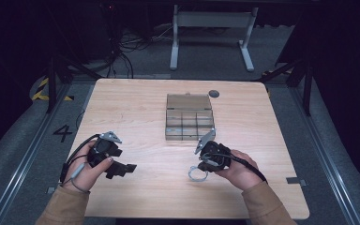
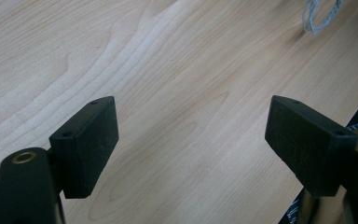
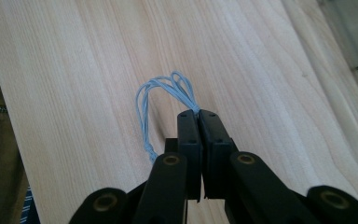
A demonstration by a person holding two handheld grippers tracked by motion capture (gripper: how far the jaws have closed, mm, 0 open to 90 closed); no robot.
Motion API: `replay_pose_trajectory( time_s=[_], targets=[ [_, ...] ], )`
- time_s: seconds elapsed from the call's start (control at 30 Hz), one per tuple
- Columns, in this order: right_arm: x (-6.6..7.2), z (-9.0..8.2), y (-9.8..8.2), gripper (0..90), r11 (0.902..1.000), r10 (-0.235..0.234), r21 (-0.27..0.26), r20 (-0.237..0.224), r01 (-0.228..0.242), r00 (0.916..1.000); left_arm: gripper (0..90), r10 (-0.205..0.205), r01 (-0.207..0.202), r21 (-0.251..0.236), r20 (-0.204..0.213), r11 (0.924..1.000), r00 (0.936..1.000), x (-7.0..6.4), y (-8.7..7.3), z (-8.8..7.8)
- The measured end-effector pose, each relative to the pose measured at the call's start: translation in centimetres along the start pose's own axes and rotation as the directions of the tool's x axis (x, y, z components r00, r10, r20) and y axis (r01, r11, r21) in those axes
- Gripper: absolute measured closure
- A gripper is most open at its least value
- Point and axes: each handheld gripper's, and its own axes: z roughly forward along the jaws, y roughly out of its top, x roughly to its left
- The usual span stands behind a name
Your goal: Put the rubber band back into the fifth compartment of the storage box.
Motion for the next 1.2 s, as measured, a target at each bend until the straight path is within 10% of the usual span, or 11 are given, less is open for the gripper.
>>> replay_pose_trajectory(
  time_s=[1.2],
  targets=[
    [-6.6, -2.5, 5.7, 88.6, 0.9955, 0.093, 0.011, 0.103, -0.094, 0.9904, 18.0, -0.018, 0.018, -0.014, -0.007, 0.9997, 0.9998, 0.5, -0.3, -0.6]
  ],
)
